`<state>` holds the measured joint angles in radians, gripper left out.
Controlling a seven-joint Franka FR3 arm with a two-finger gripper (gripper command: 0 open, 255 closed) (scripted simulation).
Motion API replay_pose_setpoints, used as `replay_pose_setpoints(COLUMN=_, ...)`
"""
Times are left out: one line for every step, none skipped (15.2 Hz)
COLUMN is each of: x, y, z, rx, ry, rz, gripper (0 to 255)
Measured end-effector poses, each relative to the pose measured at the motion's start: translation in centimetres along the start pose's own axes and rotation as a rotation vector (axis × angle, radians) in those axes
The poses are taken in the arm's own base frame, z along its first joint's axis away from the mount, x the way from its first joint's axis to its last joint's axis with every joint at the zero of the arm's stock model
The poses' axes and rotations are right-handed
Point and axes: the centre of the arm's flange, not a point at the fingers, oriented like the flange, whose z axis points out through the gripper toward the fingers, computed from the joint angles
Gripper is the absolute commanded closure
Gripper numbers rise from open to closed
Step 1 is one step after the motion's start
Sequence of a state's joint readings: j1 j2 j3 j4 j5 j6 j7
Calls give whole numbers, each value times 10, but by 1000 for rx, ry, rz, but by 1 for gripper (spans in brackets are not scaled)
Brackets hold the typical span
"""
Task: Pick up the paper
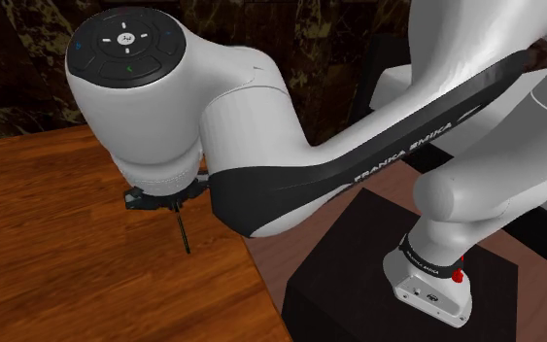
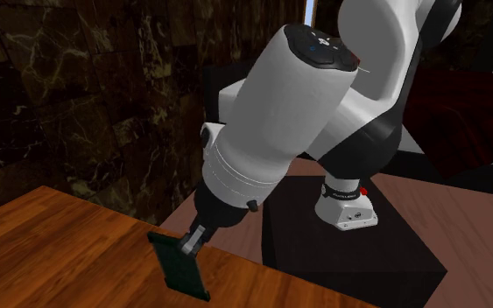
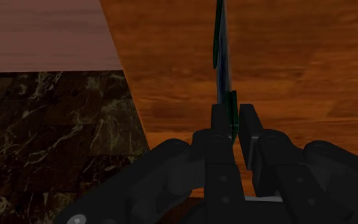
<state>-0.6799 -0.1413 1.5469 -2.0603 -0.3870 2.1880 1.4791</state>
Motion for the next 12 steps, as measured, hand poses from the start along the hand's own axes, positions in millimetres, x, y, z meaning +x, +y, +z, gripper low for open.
replay_pose_setpoints(x=1, y=0, z=-5, rx=0, ry=0, rz=0, gripper=255)
replay_pose_setpoints(x=3, y=-1, z=-10, rx=0, ry=0, rz=0, gripper=255)
replay_pose_setpoints(x=5, y=-1, z=-14, rx=0, ry=0, rz=0, gripper=255)
replay_pose_setpoints(x=8, y=-1, z=-20, rx=0, ry=0, rz=0, gripper=255)
replay_pose_setpoints(x=11, y=-1, z=-23, rx=0, ry=0, rz=0, gripper=255)
replay_pose_setpoints(x=13, y=-1, z=-27, rx=0, ry=0, rz=0, gripper=255)
replay_pose_setpoints(x=16, y=-1, z=-32, rx=0, ry=0, rz=0, gripper=255)
replay_pose_setpoints(x=18, y=-1, z=-36, rx=0, ry=0, rz=0, gripper=255)
replay_pose_setpoints(x=21, y=-2, z=-42, rx=0, ry=0, rz=0, gripper=255)
replay_pose_setpoints(x=23, y=-2, z=-46, rx=0, ry=0, rz=0, gripper=255)
replay_pose_setpoints(x=25, y=-1, z=-52, rx=0, ry=0, rz=0, gripper=255)
replay_pose_setpoints(x=27, y=-1, z=-55, rx=0, ry=0, rz=0, gripper=255)
